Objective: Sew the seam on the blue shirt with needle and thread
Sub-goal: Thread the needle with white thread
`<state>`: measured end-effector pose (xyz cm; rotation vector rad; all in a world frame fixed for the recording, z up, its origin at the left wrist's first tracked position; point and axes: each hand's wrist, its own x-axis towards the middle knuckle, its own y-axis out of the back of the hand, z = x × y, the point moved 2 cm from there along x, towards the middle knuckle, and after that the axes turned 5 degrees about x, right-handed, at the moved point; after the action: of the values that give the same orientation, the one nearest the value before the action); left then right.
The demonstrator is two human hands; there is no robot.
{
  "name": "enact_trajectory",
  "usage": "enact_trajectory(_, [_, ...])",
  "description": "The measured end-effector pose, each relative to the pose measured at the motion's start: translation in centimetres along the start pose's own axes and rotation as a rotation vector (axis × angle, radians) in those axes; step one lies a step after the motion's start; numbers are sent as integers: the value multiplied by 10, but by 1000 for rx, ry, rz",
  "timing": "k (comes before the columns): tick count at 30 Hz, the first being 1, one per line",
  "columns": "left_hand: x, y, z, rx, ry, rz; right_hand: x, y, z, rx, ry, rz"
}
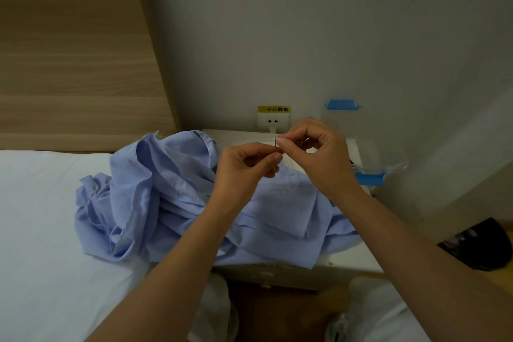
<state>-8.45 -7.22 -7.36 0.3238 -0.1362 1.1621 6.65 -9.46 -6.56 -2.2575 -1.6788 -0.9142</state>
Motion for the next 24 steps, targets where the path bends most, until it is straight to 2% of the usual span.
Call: enact_trajectory(24, [1,0,-2,-9,9,-1,-1,1,-3,17,-41,-21])
